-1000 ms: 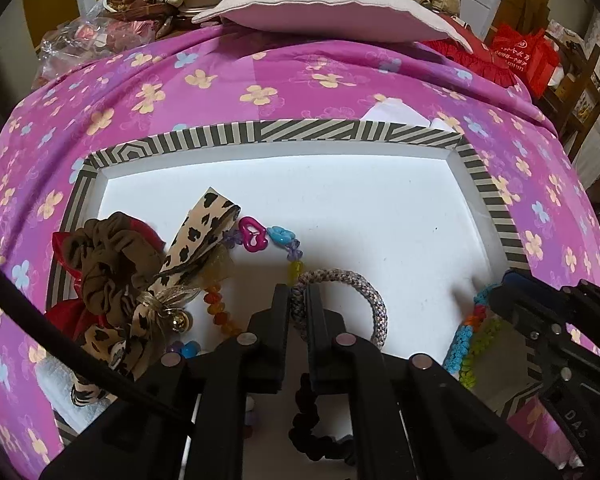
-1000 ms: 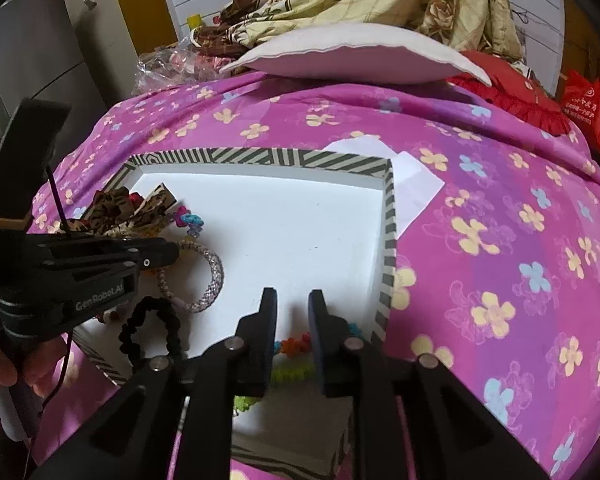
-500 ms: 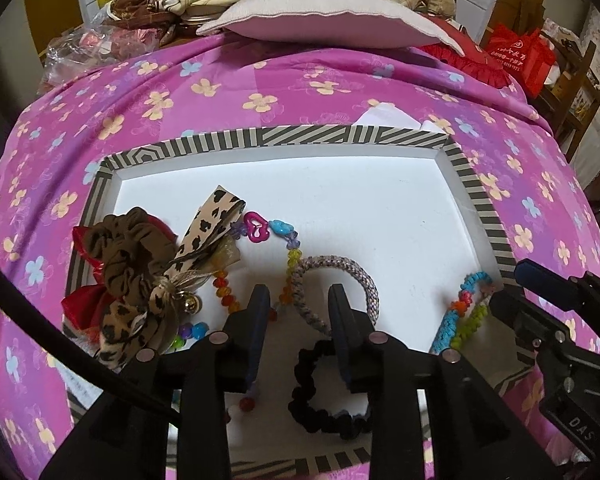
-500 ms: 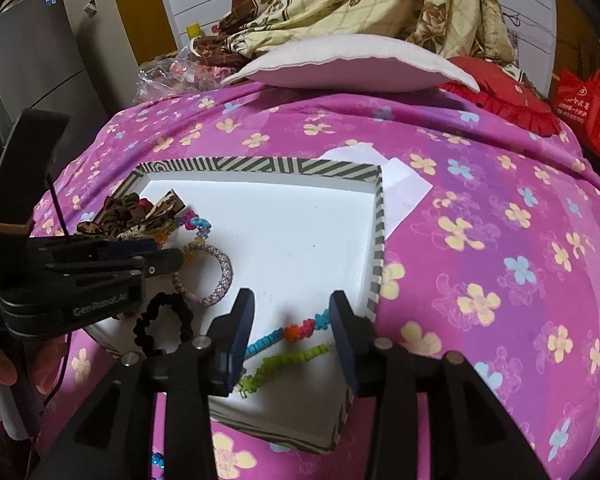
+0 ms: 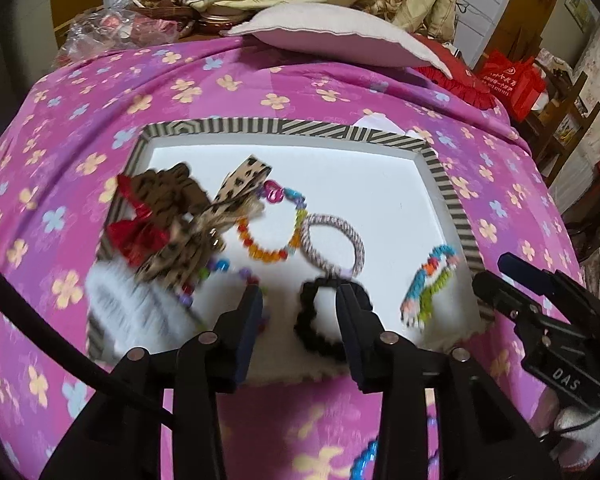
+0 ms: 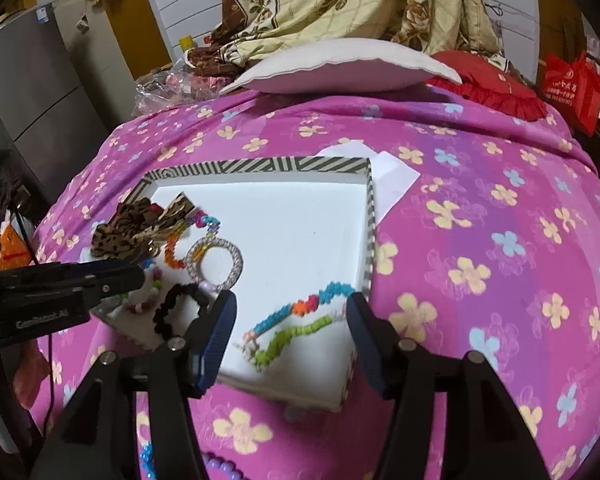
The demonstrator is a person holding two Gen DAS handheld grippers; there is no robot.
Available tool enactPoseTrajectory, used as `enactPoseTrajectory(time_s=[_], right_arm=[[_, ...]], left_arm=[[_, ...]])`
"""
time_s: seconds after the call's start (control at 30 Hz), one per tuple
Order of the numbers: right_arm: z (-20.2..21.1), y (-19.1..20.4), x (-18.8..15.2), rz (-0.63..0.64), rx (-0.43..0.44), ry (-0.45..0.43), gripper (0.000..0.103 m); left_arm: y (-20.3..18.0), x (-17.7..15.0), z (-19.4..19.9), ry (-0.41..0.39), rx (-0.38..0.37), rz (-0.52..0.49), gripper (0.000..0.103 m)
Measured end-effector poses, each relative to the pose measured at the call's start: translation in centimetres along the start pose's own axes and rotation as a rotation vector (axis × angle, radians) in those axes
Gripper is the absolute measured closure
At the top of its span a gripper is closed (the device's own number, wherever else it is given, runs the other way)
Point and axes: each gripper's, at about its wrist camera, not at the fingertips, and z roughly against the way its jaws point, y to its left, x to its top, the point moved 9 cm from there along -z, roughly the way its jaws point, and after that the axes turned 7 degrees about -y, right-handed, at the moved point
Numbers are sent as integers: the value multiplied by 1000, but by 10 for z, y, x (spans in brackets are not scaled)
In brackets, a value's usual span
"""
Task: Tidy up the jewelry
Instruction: 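Open the right tool to drop the beaded strand while the left releases the pink bracelet, then move both tools back over the blue and purple beaded bracelets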
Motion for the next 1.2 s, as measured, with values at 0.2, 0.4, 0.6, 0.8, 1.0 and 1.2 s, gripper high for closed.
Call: enactPoseTrajectory(time_s=[0.2,0.4,0.6,0.8,1.0,1.2], right_arm=[[28,9,-16,-13,-16,-11,41],[53,26,-39,3,-26,-31,36],[77,32,-58,-23,-23,-60,34],[89,36,-75,-16,-30,-62,34],[94,41,-91,33,-33,-54,34],[89,39,-110,77,-55,-22,34]], left_arm=[[5,-27,28,-25,5,13,80],[4,-56,43,-37,25,24,80],[-3,-77,53,-38,16,31,80],[-8,-88,64,-66,31,14,80],[-10,-99,68,-63,-3,25,80],[-6,-109,69,-54,-8,49,80]])
